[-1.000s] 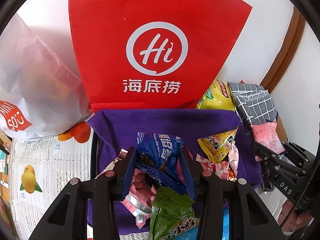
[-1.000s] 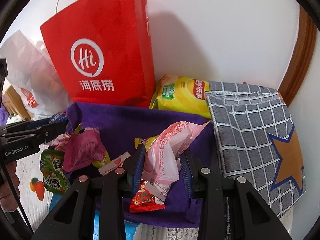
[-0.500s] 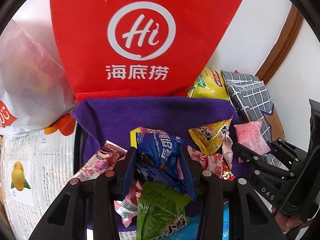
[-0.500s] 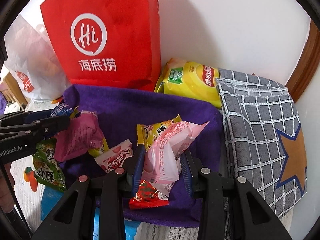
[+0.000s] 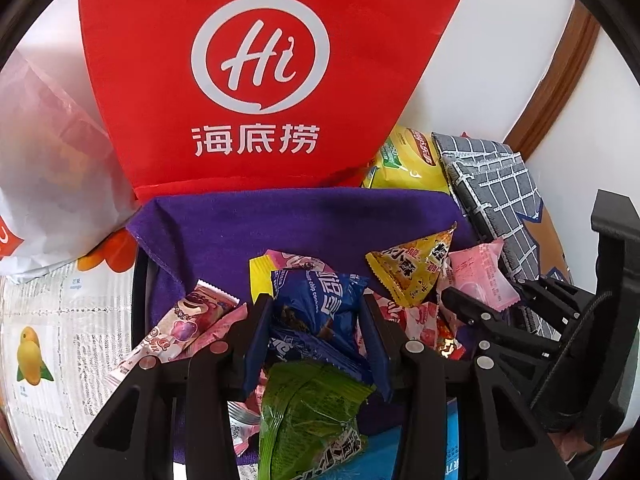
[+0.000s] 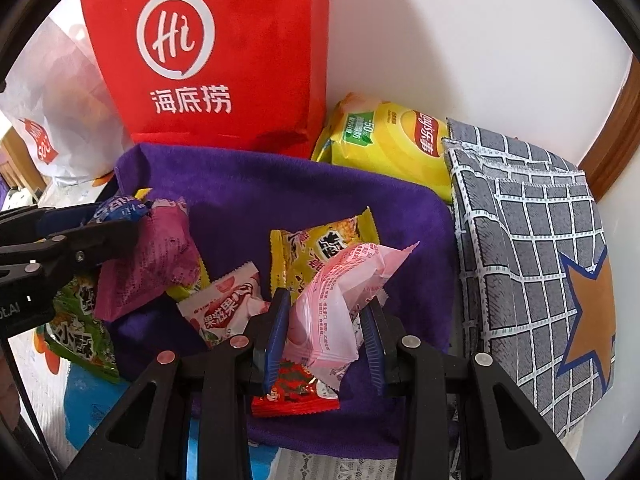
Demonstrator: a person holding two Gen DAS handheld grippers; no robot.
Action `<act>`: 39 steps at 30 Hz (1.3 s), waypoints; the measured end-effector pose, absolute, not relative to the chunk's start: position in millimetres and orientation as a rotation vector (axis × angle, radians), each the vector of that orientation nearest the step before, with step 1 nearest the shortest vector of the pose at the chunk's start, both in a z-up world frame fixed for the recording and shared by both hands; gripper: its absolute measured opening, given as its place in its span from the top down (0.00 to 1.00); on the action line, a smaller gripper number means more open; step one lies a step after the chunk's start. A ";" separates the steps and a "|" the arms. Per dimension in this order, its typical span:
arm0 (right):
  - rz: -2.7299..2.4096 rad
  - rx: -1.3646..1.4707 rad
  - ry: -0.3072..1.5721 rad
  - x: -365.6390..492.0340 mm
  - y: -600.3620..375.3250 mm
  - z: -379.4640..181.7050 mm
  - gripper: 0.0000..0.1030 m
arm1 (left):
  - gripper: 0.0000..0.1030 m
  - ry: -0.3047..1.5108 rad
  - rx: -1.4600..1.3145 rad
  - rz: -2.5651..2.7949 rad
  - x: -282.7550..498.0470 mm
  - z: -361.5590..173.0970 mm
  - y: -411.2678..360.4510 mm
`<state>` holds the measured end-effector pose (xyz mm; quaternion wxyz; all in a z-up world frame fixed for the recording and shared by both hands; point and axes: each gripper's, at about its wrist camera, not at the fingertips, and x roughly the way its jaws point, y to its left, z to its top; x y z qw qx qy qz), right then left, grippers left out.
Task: Organize snacks
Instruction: 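Lower both packets onto the towel among the other snacks, then open both tools to release the blue and pink packets onto the towel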
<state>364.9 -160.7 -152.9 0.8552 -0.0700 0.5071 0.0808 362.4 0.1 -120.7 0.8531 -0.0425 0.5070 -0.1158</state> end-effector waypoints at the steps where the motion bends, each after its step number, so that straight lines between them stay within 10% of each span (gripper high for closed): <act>1: 0.167 -0.144 1.068 366.1 -161.6 -154.1 0.65 | 0.59 1.071 -0.091 -0.242 363.0 -121.6 0.5; 39: 0.148 -0.152 1.076 369.6 -162.4 -159.9 0.62 | 0.51 1.100 -0.096 -0.260 361.1 -123.2 -6.3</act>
